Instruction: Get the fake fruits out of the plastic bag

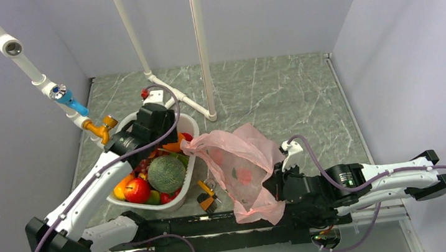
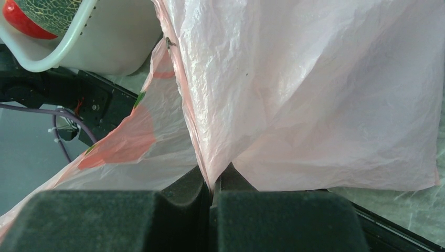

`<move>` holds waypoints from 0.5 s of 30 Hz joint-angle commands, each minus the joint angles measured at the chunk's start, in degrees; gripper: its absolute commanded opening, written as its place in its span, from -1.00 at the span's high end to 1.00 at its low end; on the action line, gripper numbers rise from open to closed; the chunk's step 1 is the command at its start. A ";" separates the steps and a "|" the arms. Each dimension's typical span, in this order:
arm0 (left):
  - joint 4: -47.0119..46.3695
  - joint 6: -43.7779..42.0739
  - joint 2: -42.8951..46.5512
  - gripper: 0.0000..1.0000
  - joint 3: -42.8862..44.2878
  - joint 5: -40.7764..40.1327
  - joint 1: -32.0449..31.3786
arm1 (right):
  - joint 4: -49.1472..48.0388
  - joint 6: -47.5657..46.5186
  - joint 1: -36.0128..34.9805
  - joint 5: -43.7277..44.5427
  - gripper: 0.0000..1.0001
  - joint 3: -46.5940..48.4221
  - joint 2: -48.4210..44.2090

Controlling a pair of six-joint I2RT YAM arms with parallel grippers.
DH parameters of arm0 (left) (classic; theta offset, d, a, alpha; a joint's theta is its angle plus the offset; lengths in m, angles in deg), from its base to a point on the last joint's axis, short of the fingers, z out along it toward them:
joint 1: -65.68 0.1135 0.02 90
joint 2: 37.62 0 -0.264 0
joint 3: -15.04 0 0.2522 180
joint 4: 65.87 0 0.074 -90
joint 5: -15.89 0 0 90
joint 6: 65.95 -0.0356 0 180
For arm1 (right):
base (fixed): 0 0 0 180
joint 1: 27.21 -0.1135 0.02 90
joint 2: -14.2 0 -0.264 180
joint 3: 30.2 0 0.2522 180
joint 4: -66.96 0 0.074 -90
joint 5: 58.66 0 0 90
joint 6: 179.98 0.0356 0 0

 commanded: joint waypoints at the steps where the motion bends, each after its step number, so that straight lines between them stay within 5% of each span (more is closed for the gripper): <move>1: -3.57 -1.43 -2.55 -0.02 1.15 7.91 1.03 | -0.84 0.39 -0.10 1.02 1.00 1.36 -0.68; 8: 0.17 -1.70 -3.47 -0.94 1.90 6.61 1.26 | -1.39 0.01 -0.15 0.95 1.00 1.21 -0.28; 15: 3.08 -1.76 2.21 -0.99 3.28 7.65 1.39 | -2.05 -0.41 -0.16 0.59 1.00 1.10 -0.01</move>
